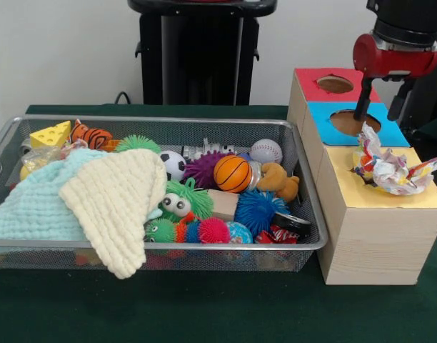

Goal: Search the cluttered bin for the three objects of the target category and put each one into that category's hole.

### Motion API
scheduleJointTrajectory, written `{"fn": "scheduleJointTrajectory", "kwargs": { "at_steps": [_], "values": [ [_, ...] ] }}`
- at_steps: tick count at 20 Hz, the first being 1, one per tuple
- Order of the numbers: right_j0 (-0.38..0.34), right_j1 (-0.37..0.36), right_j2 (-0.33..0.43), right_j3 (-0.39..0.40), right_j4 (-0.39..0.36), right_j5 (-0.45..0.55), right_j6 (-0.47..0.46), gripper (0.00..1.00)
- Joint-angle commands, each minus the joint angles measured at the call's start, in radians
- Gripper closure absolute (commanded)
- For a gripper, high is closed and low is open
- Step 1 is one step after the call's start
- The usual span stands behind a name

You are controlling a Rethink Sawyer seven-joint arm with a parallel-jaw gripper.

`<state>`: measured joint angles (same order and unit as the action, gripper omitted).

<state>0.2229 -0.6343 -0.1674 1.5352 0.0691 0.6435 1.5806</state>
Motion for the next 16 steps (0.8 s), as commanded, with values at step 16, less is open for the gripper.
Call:
{"fn": "scheduleJointTrajectory", "kwargs": {
  "at_steps": [16],
  "values": [
    [0.044,0.099,-0.051,-0.143,0.103,0.166,0.333,0.0]
  ]
}}
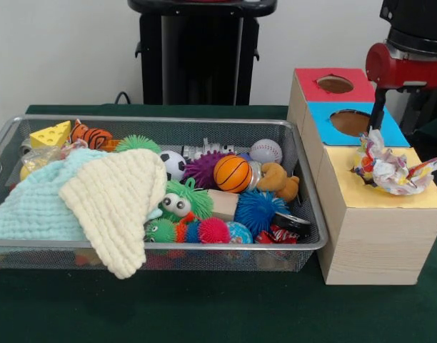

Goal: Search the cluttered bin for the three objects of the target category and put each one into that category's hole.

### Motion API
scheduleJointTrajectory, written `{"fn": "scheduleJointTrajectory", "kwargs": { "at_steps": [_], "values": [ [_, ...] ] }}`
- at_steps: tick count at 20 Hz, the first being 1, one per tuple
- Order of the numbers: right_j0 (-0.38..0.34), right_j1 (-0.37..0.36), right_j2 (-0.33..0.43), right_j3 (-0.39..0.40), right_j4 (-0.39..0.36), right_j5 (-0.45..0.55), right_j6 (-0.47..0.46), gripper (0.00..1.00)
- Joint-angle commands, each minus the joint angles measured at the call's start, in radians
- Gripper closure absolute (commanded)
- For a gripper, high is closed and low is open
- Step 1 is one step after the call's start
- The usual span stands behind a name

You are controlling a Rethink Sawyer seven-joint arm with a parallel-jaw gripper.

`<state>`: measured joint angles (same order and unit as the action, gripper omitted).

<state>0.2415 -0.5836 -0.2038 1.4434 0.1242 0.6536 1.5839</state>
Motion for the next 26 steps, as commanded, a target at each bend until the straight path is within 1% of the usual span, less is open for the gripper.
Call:
{"fn": "scheduleJointTrajectory", "kwargs": {
  "at_steps": [1,3,6,12,20,26],
  "values": [
    [0.027,0.052,-0.021,-0.053,0.051,0.163,0.333,0.0],
    [0.027,0.05,-0.021,-0.053,0.061,0.174,0.332,0.0],
    [0.025,0.041,-0.013,-0.031,0.079,0.169,0.336,0.0],
    [0.018,0.064,0.0,-0.027,0.081,0.132,0.326,0.0],
    [-0.011,0.123,0.009,-0.107,0.077,0.135,0.312,0.0],
    [-0.019,0.143,0.001,-0.153,0.067,0.156,0.297,0.0]
  ]
}}
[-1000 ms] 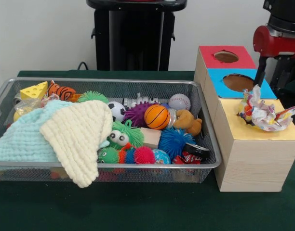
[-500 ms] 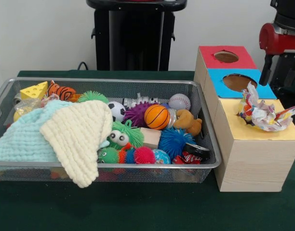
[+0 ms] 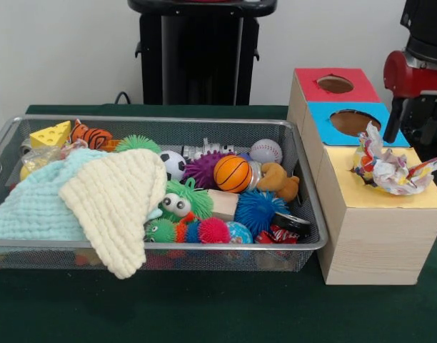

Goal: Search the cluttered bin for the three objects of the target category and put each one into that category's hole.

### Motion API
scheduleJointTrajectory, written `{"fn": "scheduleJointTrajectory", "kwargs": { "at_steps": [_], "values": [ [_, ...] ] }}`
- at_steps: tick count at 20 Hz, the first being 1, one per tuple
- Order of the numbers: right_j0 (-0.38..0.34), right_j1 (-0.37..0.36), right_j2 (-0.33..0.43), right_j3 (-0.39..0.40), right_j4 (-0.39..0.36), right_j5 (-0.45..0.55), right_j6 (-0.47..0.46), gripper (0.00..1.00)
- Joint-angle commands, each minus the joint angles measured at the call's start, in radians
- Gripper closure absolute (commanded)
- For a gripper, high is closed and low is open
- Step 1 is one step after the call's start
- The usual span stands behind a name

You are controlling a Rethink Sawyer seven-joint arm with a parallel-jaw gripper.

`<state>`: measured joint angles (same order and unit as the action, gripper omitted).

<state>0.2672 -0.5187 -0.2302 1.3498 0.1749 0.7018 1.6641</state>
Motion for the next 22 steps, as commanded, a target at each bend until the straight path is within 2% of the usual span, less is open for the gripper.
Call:
{"fn": "scheduleJointTrajectory", "kwargs": {
  "at_steps": [1,5,6,15,22],
  "values": [
    [-0.045,0.082,0.025,-0.07,0.013,0.116,0.214,0.0],
    [-0.053,0.084,0.033,-0.076,0.016,0.117,0.204,0.0],
    [-0.053,0.084,0.032,-0.075,0.016,0.115,0.207,1.0],
    [-0.06,0.073,0.036,-0.055,0.024,0.117,0.216,1.0],
    [-0.052,0.058,0.026,-0.044,0.019,0.075,0.224,1.0]
  ]
}}
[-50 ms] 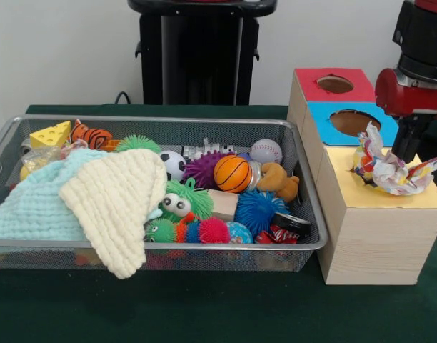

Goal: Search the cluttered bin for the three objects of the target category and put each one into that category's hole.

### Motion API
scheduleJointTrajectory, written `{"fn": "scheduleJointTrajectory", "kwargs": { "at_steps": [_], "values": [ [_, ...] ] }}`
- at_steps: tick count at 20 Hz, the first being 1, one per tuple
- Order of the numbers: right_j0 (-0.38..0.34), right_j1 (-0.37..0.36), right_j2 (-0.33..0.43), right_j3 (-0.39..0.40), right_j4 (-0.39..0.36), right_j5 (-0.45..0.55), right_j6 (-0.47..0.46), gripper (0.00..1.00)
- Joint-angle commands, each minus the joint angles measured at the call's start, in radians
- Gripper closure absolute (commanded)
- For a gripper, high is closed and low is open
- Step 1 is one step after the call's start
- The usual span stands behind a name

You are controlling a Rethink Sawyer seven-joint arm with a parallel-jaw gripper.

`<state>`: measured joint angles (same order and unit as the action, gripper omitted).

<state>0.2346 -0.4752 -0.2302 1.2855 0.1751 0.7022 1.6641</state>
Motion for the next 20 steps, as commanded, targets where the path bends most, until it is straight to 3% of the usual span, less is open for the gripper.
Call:
{"fn": "scheduleJointTrajectory", "kwargs": {
  "at_steps": [1,6,13,20],
  "values": [
    [-0.02,0.017,0.029,0.012,0.019,0.06,0.222,1.0],
    [-0.003,0.027,0.026,0.004,0.013,0.071,0.228,1.0],
    [-0.009,0.105,0.027,-0.091,0.003,0.084,0.216,1.0],
    [-0.028,0.167,0.044,-0.122,0.015,0.055,0.214,1.0]
  ]
}}
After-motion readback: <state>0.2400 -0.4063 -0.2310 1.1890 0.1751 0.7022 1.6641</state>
